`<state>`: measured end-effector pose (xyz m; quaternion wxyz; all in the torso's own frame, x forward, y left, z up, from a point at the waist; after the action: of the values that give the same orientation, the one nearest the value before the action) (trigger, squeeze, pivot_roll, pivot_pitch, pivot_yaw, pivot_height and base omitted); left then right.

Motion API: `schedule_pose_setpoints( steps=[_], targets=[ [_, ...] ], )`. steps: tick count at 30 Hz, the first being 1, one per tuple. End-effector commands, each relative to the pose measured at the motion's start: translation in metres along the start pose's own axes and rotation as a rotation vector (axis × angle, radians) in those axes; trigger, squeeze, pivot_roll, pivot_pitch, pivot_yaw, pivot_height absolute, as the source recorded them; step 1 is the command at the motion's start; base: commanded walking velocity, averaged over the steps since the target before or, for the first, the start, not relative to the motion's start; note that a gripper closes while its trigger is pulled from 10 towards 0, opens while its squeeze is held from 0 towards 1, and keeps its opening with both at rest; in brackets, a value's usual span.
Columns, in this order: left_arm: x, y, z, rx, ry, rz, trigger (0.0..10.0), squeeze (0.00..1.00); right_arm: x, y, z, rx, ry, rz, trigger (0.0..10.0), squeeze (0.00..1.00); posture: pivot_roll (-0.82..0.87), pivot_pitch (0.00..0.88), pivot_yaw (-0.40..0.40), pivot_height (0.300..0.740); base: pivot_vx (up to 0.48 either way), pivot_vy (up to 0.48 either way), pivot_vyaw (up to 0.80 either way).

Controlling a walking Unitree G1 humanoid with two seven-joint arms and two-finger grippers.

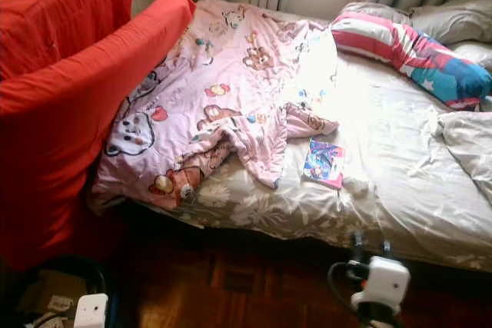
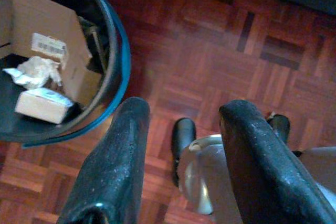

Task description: Clean up the room

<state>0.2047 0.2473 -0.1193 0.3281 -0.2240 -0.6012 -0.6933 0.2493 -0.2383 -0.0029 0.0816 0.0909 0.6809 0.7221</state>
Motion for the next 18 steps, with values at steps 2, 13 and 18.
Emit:
schedule_pose_setpoints(
  steps=[2,13,18],
  targets=[
    [0.002,-0.002,0.006,0.008,0.017,-0.006,10.0,0.00,0.013,-0.021,-0.008,0.009,-0.028,0.096,10.0,0.00,0.21,0.119,-0.125,0.740,0.000,0.000,0.00],
    [0.001,0.005,0.015,-0.030,0.021,-0.028,10.0,0.00,0.080,-0.111,-0.041,-0.077,-0.251,0.586,10.0,0.00,0.24,0.138,-0.031,0.740,0.000,0.000,0.00],
    [-0.005,0.018,0.004,-0.066,-0.017,-0.042,10.0,0.00,0.087,-0.143,0.005,-0.109,-0.022,0.864,10.0,0.00,0.25,0.144,0.023,0.740,0.000,0.000,0.00]
  ],
)
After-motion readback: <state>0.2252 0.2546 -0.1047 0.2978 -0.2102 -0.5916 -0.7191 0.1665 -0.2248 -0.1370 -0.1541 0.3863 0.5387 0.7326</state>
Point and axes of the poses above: a point about 5 cm out from each wrist's last joint towards the gripper, its own x axis pointing back from the gripper into the wrist, its own y axis along the axis of the wrist's last joint, z = x × y, the point moved 6 cm from there along -x, pointing out of the wrist towards the gripper, and after that the axes turned 7 degrees about -x, right-handed, at the moved point
